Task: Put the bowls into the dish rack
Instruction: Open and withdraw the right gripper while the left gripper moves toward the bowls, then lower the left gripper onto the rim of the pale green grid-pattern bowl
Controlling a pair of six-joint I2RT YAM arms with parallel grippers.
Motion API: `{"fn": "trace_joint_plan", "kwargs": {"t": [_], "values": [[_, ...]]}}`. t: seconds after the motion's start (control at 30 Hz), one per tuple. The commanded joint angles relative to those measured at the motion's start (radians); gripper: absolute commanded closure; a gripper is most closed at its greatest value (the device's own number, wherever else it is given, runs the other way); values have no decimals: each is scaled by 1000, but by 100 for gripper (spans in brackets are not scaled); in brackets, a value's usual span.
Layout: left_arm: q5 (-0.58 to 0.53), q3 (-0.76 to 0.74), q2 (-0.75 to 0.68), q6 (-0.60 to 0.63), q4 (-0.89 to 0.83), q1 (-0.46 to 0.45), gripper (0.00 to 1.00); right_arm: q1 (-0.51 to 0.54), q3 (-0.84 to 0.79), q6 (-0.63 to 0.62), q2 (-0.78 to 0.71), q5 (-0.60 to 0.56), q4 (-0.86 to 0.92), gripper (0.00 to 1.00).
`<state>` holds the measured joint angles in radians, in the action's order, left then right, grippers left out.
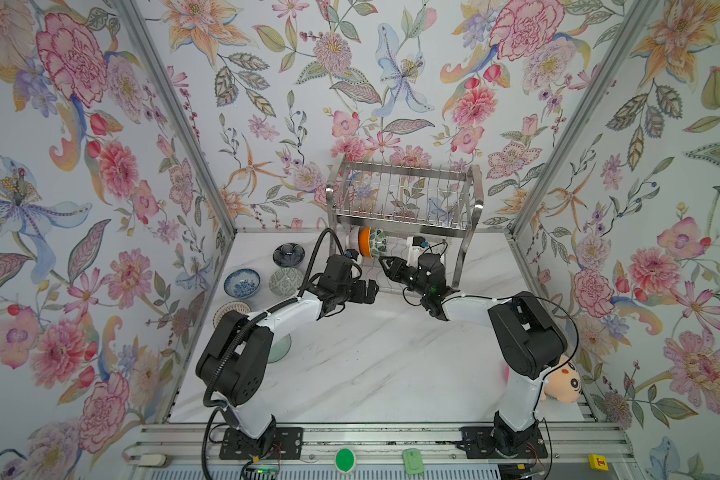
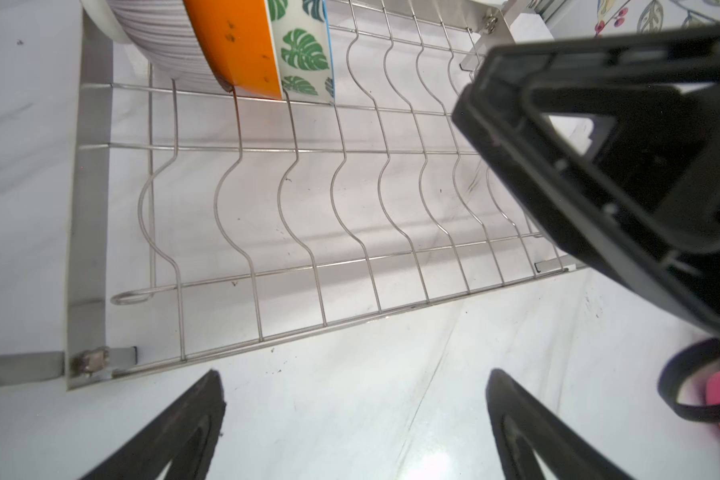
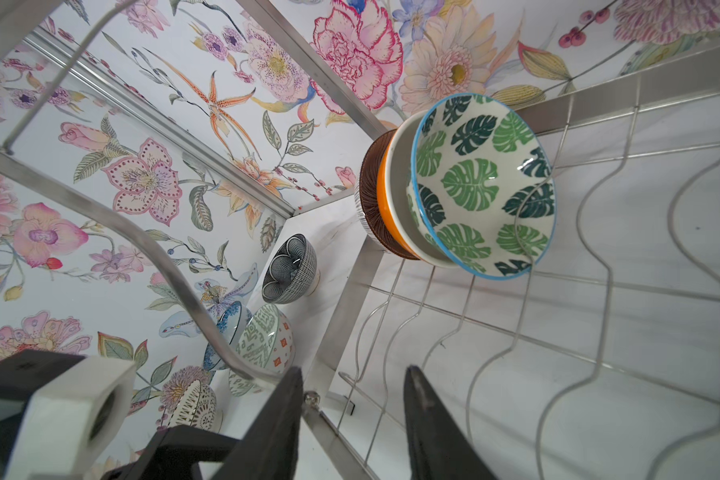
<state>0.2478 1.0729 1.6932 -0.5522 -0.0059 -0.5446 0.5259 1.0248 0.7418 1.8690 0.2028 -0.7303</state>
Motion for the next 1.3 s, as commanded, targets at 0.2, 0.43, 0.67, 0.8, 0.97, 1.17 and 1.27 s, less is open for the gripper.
{"fn": "trace_joint_plan", "kwargs": {"t": [0.2, 0.43, 0.67, 0.8, 0.97, 1.17, 1.27], "values": [[-85, -91, -260, -92, -108, 2, 1, 32, -156, -90, -189, 6, 38, 42], [-267, -76, -401, -94, -394, 21, 1, 74, -180, -172, -281, 5, 174, 17], [-400, -134, -501, -155, -577, 107, 1, 186, -111, -310, -327, -16, 380, 1], [-377, -229, -564, -181, -562, 156, 1, 268, -72, -404, -336, -56, 469, 1], [-355, -329, -622, -194, -529, 204, 1, 369, -8, -526, -323, -136, 570, 1], [-332, -424, -632, -193, -469, 259, 1, 440, 35, -591, -303, -190, 633, 1], [-324, -461, -631, -185, -431, 268, 1, 461, 39, -603, -304, -215, 653, 1]]}}
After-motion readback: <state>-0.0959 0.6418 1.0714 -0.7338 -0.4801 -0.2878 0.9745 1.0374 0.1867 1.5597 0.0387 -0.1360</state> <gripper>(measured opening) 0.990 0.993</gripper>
